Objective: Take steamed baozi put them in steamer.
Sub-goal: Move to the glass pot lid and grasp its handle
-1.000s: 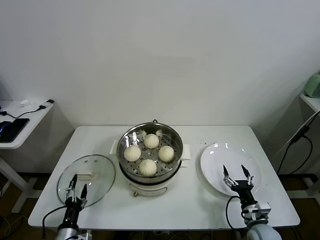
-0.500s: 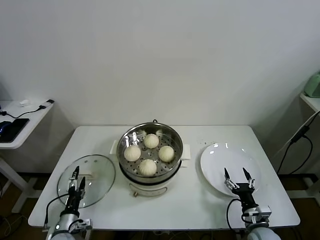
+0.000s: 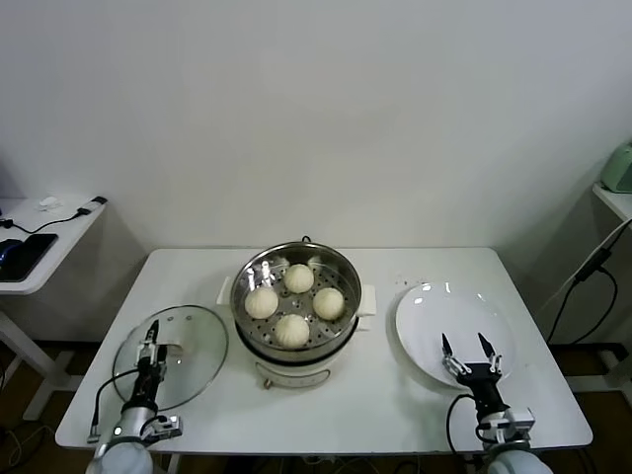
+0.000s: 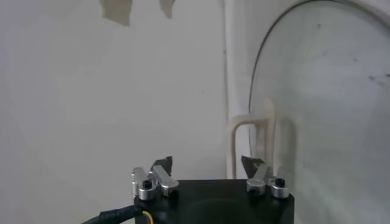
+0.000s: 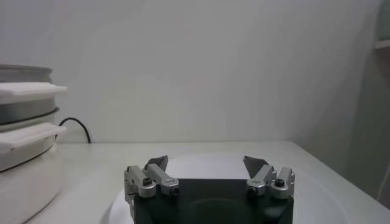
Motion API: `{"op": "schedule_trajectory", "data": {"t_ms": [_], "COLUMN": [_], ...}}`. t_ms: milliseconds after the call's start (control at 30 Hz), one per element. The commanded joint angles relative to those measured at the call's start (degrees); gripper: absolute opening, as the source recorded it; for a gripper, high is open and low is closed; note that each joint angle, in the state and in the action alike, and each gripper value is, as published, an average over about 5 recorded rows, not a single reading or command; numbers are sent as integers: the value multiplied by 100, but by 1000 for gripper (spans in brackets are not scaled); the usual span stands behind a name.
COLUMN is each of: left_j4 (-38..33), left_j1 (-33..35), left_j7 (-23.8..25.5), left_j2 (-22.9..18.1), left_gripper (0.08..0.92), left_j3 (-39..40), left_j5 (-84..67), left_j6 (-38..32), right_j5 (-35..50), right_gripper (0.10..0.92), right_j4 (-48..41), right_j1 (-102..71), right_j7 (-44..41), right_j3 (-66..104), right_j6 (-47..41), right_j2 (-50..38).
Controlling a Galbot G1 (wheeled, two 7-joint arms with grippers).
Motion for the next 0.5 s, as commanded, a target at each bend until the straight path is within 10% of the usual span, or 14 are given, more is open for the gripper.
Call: {"op": "schedule_trajectory", "data": {"t_ms": [33,500], "left_j4": [290,10], "left_j1": [-184,-98], "left_j7": [-27,31], "left_j2": [-6,41], "left_gripper": [671,264], "left_j3": [24,-11], "left_j5": [65,-38], "left_j6": [-36,-37], "right_j5": [-56,-144], "right_gripper": [823,823], "right_j4": [1,79], "right_j1": [-17,-27], "right_j7": [-7,-1], "right_j3": [-21,-8], "right_j6": [16,-21], "right_j2": [53,68]}}
